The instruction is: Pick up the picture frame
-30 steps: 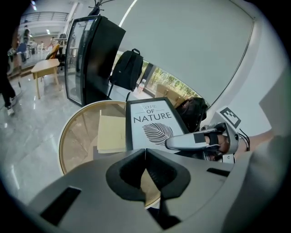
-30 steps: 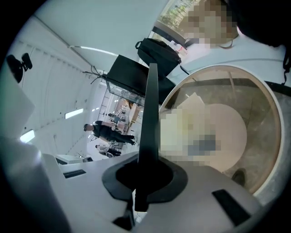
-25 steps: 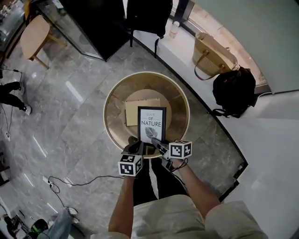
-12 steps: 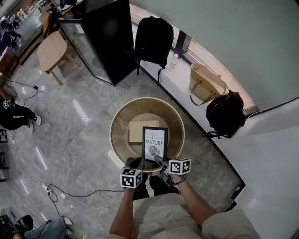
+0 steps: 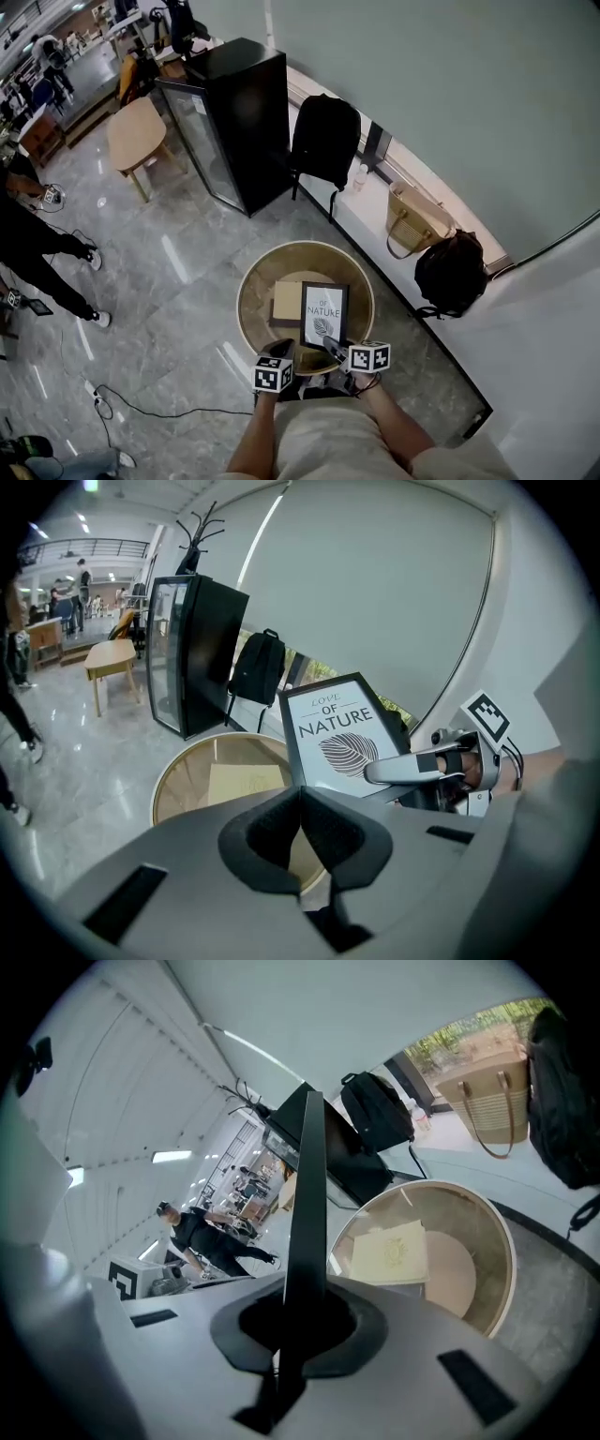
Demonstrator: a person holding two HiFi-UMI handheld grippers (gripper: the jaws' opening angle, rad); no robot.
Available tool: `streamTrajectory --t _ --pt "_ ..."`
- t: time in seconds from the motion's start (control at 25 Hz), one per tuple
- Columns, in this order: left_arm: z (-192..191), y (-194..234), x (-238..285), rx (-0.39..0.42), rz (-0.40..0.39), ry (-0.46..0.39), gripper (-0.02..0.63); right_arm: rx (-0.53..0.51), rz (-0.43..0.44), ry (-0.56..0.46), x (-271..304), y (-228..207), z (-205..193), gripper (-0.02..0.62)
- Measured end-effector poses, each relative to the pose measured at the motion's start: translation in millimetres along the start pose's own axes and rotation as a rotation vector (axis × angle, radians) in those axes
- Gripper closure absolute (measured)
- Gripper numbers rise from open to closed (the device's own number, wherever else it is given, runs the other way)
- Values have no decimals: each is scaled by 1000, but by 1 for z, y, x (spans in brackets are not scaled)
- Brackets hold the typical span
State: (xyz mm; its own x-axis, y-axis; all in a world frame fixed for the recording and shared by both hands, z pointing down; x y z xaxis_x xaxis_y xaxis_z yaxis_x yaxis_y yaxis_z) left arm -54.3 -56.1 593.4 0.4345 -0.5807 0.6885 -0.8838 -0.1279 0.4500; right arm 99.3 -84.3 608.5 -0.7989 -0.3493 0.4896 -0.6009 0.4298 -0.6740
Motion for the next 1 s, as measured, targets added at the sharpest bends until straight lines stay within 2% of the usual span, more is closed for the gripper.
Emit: streamTrajectory --t 0.16,0.32,0.52,0.72,1.0 --pt "20 0 -15 16 -5 -65 586 -83 -6 5 -5 12 13 554" --pt "23 4 -25 11 -6 -97 586 -123 -14 6 -6 14 18 554" --pt "14 11 -23 -10 -2 -85 586 -113 -14 9 -8 11 14 554" --pt "11 7 -15 29 -8 -45 586 -90 -33 12 -13 2 11 554" --pt "12 5 -17 56 -7 -36 586 -84 -18 0 -11 6 11 554"
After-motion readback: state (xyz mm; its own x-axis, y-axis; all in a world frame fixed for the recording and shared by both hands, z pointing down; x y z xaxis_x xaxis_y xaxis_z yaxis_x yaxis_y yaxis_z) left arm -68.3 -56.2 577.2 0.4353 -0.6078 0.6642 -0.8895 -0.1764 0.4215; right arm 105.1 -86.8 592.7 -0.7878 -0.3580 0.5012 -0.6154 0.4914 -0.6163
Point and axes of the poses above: the fingertips, and each gripper's own axes: x forward along the fingers, y to its left, z out of its top, the point moved 5 cm from there along -x, backward along the fingers, and after that the axes turned 10 degrees about -x, right-handed, at the moved point
